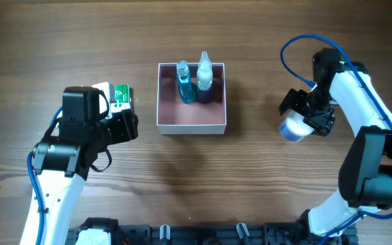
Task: Pack container
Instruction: 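Move the right gripper down onto the white round tub and grasp it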
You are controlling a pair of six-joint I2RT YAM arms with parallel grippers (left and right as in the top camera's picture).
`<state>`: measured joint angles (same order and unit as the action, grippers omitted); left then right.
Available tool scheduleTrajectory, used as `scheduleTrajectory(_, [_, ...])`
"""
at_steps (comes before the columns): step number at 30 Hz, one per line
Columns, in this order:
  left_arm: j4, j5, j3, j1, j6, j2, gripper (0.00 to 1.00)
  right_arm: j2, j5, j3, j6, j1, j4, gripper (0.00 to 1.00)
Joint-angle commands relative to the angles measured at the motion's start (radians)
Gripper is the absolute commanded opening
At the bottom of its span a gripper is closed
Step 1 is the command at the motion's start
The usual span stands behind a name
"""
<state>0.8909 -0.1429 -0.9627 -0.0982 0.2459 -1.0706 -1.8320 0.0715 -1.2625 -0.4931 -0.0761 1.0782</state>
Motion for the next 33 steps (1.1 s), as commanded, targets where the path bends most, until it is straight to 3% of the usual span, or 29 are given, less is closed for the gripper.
scheduleTrajectory(1, [0.0, 0.006, -0.021, -0.005, -0.002, -0.005, 0.67, -0.019, 0.013, 0.006, -0.003, 0.025, -0.013, 0.91])
scheduleTrajectory(10, [0.001, 0.005, -0.021, -0.005, -0.002, -0.005, 0.67, -0.019, 0.013, 0.006, -0.005, 0.03, -0.013, 0.85])
scheduleTrajectory(22, [0.001, 0.005, -0.021, -0.005, -0.002, -0.005, 0.66, -0.018, 0.009, 0.006, -0.005, 0.03, -0.013, 0.66])
scheduleTrajectory(25, [0.001, 0.005, -0.021, -0.005, -0.002, -0.005, 0.66, -0.016, 0.004, 0.006, -0.005, 0.03, -0.016, 0.64])
scheduleTrajectory(27, [0.001, 0.005, -0.021, -0.005, -0.002, -0.005, 0.66, -0.009, 0.004, 0.0, -0.004, 0.03, -0.012, 0.58])
scheduleTrajectory(31, [0.001, 0.005, -0.021, -0.005, -0.002, -0.005, 0.66, 0.029, 0.005, -0.033, 0.023, 0.036, -0.007, 0.27])
scheduleTrajectory(33, [0.001, 0.005, -0.021, -0.005, -0.002, -0.005, 0.66, 0.062, -0.001, -0.067, 0.032, 0.045, 0.01, 0.24])
